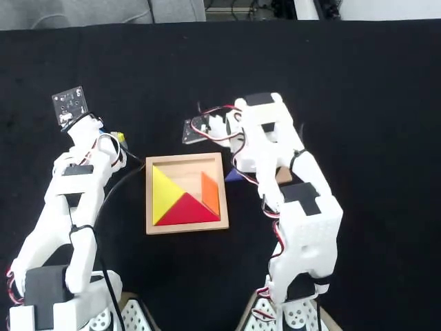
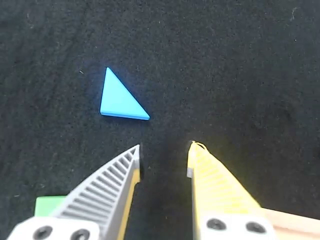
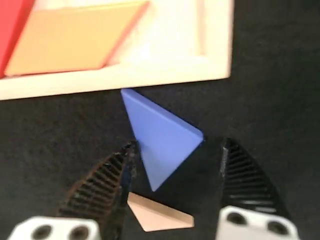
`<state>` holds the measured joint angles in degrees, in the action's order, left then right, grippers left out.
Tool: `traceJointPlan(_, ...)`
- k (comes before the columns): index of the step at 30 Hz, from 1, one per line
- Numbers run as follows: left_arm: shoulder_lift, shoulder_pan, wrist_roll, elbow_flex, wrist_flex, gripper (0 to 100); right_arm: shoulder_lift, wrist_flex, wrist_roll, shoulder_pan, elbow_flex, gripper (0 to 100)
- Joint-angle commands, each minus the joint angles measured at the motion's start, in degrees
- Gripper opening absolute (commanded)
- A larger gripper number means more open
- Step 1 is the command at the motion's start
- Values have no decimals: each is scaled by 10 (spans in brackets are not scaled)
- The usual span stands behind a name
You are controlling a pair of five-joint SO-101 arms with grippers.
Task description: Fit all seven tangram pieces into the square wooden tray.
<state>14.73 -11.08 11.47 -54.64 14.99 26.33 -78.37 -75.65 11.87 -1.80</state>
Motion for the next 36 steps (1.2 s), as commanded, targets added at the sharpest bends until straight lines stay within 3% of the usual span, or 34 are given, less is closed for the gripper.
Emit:
traceJointPlan(1, 26, 0, 4, 21, -6, 159, -4, 2, -11, -5, -34, 257)
traceJointPlan(16, 26, 5, 4, 21, -6, 159, -1, 5, -53, 12, -5, 257)
traceJointPlan(36, 25, 5, 4, 21, -7, 159, 51, 0, -47, -5, -42, 254)
